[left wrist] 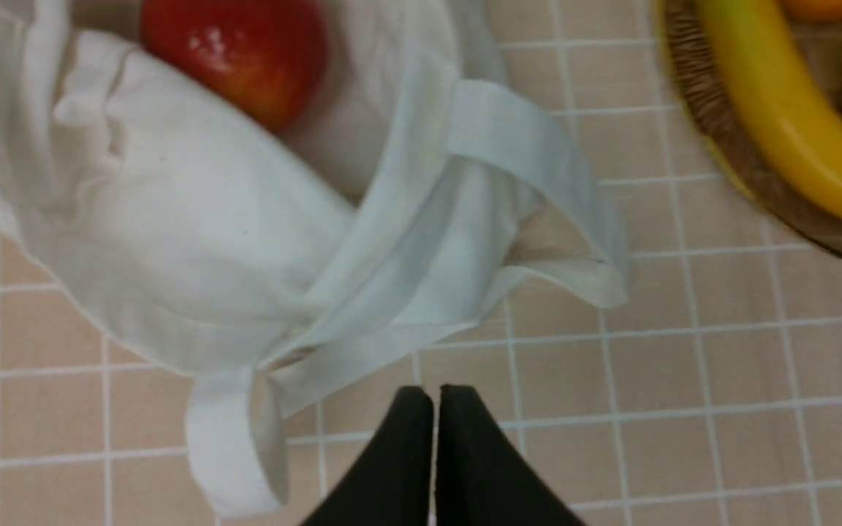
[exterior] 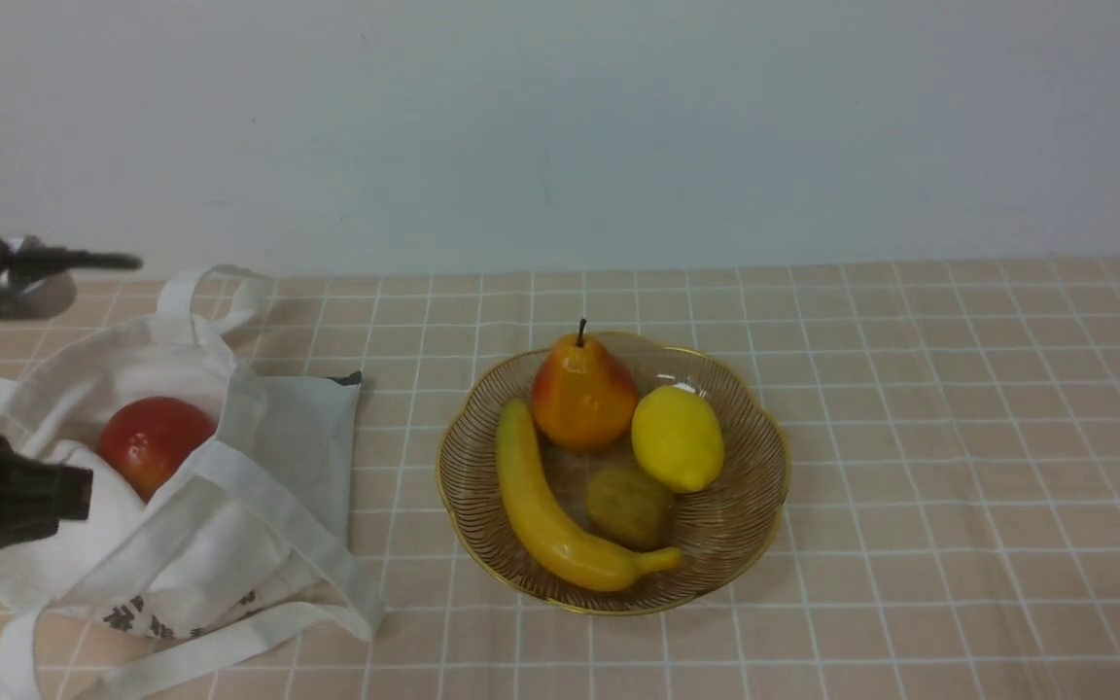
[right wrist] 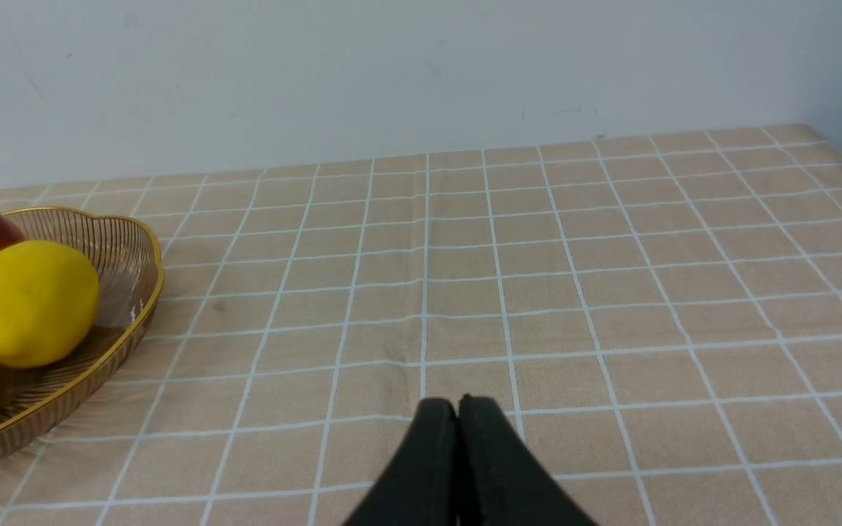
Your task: Take the fruit out of the bag on the brown coffee tablecloth and place them on the plate.
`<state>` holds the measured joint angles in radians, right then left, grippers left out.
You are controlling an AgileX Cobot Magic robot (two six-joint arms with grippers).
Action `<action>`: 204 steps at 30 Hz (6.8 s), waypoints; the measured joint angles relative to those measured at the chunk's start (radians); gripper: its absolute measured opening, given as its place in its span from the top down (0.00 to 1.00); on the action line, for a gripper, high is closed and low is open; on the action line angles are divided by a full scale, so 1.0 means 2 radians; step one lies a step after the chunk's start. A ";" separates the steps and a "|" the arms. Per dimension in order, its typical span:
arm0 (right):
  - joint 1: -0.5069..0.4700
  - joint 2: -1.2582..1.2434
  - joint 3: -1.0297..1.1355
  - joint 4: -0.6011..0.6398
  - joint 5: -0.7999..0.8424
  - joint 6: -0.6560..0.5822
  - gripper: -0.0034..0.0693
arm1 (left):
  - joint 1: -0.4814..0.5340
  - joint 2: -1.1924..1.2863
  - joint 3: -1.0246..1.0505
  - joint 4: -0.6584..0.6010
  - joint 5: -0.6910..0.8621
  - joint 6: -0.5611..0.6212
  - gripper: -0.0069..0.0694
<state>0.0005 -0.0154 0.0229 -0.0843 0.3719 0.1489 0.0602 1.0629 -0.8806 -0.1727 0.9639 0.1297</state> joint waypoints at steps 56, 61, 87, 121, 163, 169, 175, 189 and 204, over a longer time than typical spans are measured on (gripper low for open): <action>0.000 0.000 0.000 0.000 0.000 0.000 0.97 | 0.004 0.300 -0.096 0.051 -0.220 0.085 0.13; 0.000 0.000 0.000 0.000 0.000 0.000 0.97 | 0.004 0.216 -0.096 0.036 -0.197 0.084 0.13; 0.000 0.000 0.000 0.000 0.000 0.000 0.97 | -0.251 0.254 -0.089 -0.216 -0.256 0.173 0.13; 0.000 0.000 0.000 0.000 0.000 0.000 0.97 | -0.227 0.234 -0.090 -0.271 -0.349 0.195 0.20; 0.000 0.000 0.000 0.000 0.000 0.000 0.97 | -0.113 -0.415 0.020 -0.054 -0.037 0.086 0.92; 0.000 0.000 0.000 0.000 0.000 0.000 0.97 | -0.113 -0.415 0.022 -0.047 -0.037 0.085 0.92; 0.000 0.000 0.000 0.000 0.000 0.000 0.97 | -0.090 -0.443 0.080 -0.022 -0.088 0.070 0.92; 0.000 0.000 0.000 0.000 0.000 0.000 0.97 | -0.018 -0.538 0.379 0.073 -0.248 -0.045 0.92; 0.000 0.000 0.000 0.000 0.001 -0.001 0.97 | -0.020 -0.538 0.452 0.067 -0.286 -0.053 0.92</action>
<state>0.0005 -0.0154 0.0229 -0.0843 0.3731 0.1473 0.0212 -0.0135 0.0242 -0.0395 0.3910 0.0227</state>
